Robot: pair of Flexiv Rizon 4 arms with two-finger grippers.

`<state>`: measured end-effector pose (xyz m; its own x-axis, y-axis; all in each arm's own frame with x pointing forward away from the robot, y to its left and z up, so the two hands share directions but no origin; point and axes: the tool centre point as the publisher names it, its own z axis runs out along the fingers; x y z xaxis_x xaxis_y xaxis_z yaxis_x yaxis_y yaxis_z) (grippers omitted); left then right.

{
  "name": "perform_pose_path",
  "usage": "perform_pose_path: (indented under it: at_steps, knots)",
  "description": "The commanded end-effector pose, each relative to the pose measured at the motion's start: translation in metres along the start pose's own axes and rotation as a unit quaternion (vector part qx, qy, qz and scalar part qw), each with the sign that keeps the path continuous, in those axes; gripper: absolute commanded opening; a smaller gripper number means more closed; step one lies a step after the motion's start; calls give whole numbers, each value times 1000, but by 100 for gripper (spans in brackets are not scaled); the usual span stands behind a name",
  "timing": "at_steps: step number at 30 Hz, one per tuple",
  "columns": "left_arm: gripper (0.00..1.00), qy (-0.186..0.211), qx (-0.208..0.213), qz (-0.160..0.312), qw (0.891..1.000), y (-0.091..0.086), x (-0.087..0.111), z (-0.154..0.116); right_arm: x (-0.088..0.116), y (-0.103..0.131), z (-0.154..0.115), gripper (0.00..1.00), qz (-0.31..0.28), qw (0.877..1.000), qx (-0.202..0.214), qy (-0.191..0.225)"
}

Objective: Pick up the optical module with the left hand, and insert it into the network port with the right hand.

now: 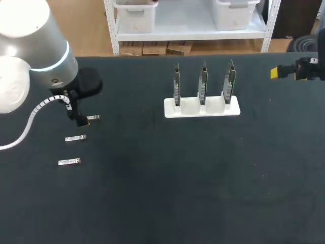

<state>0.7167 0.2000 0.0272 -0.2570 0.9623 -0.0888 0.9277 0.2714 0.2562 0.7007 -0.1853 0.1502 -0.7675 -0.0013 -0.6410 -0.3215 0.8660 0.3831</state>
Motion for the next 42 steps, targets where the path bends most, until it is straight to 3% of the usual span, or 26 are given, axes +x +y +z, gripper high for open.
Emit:
perform_pose_path:
  at_steps: [1, 9, 42]
  knots:
    - [100, 14, 6, 3, 1000, 4, -3, 7, 0, 1, -1, 100, 0, 1000, 2, 0]
    - [100, 28, 21, 10, 999, -6, 3, 21, 0, 1, -1, 100, 0, 1000, 2, 0]
    - [100, 43, 72, -11, 996, -5, 7, 45, 0, 1, -1, 100, 0, 1000, 2, 0]
